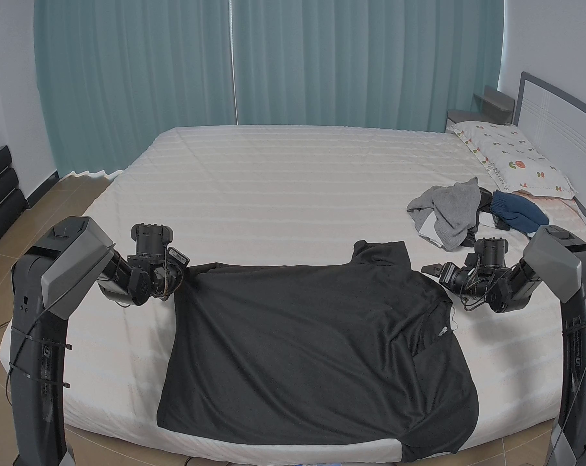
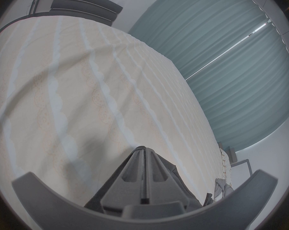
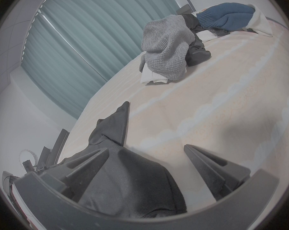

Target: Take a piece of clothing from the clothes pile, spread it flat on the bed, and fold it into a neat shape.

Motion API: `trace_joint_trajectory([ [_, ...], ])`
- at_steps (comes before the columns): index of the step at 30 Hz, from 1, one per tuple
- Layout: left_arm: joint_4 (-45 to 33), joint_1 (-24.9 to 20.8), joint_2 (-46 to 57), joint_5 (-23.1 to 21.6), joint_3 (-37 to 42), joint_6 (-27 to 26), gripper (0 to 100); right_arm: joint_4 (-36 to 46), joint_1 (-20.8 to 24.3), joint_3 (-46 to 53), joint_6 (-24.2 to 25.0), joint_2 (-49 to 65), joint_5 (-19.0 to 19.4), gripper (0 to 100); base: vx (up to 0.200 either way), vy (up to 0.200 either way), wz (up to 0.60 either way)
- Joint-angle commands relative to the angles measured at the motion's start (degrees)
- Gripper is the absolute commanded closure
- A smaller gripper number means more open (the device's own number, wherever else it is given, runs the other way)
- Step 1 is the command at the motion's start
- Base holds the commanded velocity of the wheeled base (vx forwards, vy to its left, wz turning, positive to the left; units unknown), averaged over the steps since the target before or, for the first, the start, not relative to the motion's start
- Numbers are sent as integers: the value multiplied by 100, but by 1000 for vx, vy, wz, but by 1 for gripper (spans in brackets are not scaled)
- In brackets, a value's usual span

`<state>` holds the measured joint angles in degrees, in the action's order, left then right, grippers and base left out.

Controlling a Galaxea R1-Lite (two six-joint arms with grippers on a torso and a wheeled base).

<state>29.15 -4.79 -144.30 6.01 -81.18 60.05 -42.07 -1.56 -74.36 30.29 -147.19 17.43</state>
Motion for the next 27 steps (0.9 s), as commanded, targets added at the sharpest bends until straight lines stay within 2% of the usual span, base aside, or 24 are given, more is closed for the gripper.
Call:
trace_joint_trajectory([
  [1,3,4,7,5,-3,7,100,6,33,-114,12,-20,6,0,0,0,0],
  [20,3,-4,25,5,14,15,100,182,692,-1502,179,-776,-108,0,0,0,0],
  [22,3,-4,25,5,14,7,100,208,710,-1599,249,-811,-179,0,0,0,0],
  [25,21,-4,25,5,76,-2,100,296,745,-1959,486,-970,-557,0,0,0,0],
  [27,21,-13,25,5,76,-2,100,313,745,-1986,495,-987,-574,0,0,0,0],
])
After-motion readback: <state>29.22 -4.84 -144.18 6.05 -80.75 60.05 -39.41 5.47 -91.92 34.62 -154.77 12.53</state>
